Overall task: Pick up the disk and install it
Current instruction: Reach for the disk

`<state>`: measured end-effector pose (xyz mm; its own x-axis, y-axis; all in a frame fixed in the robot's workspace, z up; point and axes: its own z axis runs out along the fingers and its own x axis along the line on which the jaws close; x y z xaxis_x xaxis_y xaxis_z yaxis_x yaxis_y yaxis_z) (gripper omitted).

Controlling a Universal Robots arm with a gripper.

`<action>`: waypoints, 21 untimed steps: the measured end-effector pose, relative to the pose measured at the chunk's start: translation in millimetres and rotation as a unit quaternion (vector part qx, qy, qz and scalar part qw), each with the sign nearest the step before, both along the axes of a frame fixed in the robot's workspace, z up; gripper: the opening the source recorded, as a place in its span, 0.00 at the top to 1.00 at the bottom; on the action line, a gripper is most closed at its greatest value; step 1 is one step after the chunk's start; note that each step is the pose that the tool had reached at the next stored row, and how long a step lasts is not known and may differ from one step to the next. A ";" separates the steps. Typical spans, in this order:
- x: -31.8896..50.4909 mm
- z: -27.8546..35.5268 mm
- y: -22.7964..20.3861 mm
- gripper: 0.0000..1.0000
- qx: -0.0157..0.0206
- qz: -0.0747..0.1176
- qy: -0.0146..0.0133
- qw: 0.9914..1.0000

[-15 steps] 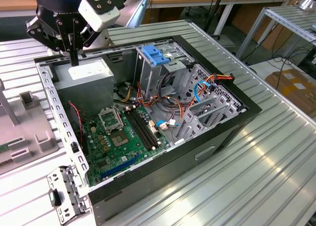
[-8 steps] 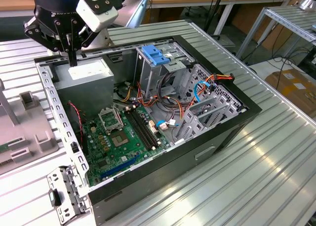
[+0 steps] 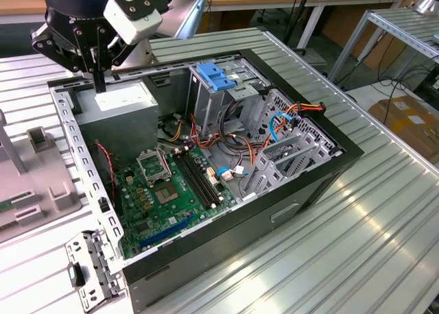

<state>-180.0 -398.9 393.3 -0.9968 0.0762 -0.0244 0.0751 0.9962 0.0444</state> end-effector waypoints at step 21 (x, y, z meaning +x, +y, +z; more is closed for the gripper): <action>-6.5 0.0 0.0 0.89 0.000 0.000 0.000 1.000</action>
